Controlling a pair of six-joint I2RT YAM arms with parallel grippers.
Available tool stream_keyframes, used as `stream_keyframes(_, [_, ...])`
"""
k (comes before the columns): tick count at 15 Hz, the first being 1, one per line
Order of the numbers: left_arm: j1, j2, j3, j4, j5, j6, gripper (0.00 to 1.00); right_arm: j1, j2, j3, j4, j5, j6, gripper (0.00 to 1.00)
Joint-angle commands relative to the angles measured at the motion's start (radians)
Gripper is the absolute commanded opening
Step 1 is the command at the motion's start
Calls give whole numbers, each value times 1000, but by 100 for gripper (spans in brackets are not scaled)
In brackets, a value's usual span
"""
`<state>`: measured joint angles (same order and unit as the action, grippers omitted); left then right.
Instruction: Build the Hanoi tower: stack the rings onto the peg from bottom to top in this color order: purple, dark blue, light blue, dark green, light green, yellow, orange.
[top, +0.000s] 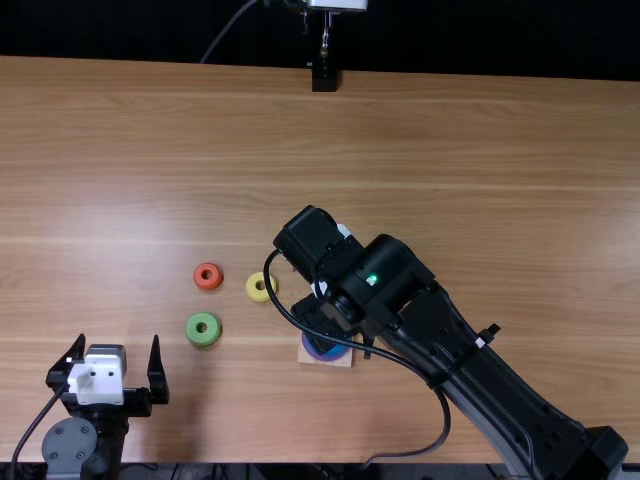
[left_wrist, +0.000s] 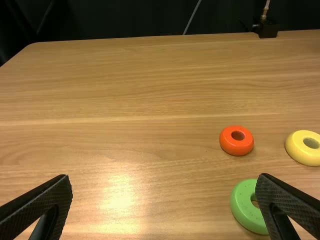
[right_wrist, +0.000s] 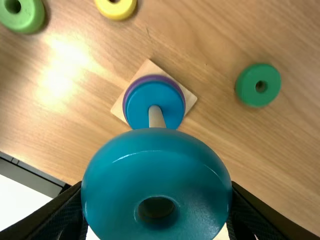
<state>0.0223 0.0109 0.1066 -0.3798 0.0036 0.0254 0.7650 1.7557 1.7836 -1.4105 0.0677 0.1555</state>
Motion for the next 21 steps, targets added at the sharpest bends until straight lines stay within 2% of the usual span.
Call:
stream_keyframes(1, [8, -11, -107, -66, -4, 2, 100, -1, 18, -1, 12, 6, -1, 0])
stream_keyframes(6, [8, -11, -107, -66, -4, 2, 100, -7, 18, -29, 9, 4, -5, 0])
stream_keyframes(12, [8, -11, -107, -66, -4, 2, 100, -64, 10, -55, 14, 6, -6, 0])
stream_keyframes(14, [8, -11, -107, -66, -4, 2, 100, -61, 14, -49, 18, 2, 7, 0])
stream_keyframes(15, [8, -11, -107, -66, -4, 2, 100, -61, 16, -50, 16, 2, 8, 7])
stream_keyframes(19, [8, -11, -107, -66, -4, 2, 100, -56, 18, -44, 18, 2, 10, 9])
stream_keyframes(20, [8, -11, -107, -66, -4, 2, 100, -56, 18, -43, 18, 0, 10, 17])
stream_keyframes(21, [8, -11, -107, -66, -4, 2, 100, -55, 18, -44, 18, 0, 12, 37])
